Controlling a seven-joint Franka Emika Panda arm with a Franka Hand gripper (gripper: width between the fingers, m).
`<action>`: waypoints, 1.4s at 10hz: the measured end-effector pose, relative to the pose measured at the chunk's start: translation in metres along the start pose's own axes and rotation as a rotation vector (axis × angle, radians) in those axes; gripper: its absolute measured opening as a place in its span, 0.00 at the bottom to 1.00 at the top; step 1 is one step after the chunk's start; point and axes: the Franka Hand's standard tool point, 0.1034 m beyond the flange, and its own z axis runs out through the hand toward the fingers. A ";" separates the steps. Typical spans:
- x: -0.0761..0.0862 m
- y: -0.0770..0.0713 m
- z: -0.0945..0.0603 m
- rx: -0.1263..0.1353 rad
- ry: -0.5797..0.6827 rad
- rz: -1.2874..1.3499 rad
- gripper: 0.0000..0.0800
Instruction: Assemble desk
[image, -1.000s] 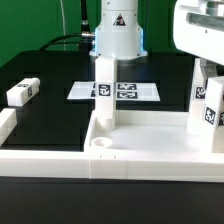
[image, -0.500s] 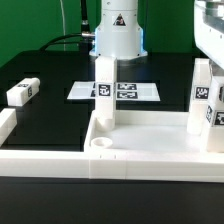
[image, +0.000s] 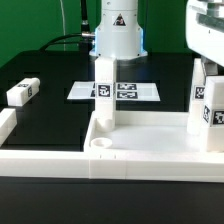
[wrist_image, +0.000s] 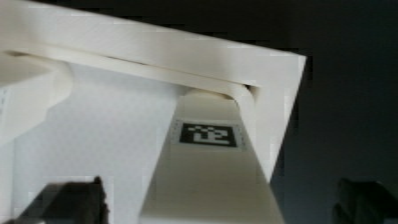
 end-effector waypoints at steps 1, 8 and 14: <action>0.000 0.000 0.000 0.000 0.000 -0.059 0.81; 0.000 0.001 0.001 -0.013 0.012 -0.594 0.81; 0.001 0.002 0.002 -0.023 0.018 -1.005 0.81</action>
Offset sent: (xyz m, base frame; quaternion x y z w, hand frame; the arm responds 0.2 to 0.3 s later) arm 0.0000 0.0000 0.0000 0.0000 0.0000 -0.1296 0.9916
